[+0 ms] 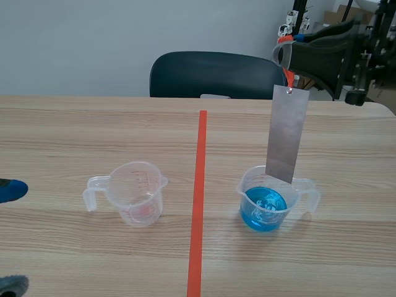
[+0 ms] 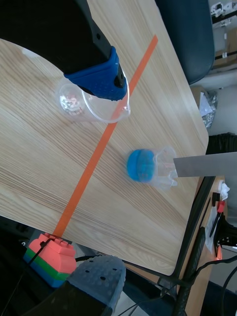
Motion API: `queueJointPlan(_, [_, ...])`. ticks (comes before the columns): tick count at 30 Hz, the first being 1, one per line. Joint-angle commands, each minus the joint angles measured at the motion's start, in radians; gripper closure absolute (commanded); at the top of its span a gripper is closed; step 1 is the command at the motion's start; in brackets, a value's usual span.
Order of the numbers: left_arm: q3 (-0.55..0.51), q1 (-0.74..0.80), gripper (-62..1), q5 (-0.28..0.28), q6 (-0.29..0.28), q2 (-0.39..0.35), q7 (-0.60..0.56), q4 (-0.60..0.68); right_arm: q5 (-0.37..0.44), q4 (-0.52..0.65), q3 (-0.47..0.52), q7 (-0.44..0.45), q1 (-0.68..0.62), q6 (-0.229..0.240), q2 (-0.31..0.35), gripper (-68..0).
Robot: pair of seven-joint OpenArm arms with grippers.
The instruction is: Do the redox reaction experiment. lower the plate into the blue solution
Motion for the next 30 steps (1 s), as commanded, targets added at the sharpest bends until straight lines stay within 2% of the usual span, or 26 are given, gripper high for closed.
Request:
queueJointPlan(1, [-0.013, -0.003, -62.3, -0.007, -0.002, 0.002, -0.011, 0.018, 0.010, 0.009, 0.014, 0.021, 0.016, 0.004, 0.004, 0.3])
queueJointPlan(15, [-0.013, -0.003, -62.3, -0.008, 0.001, 0.002, -0.006, 0.018, -0.016, 0.009, 0.014, 0.030, -0.025, 0.004, -0.031, 0.3])
queueJointPlan(30, [-0.013, -0.003, -62.3, -0.007, 0.001, 0.002, -0.006, 0.018, -0.088, -0.004, 0.014, 0.043, -0.066, 0.004, -0.083, 0.3])
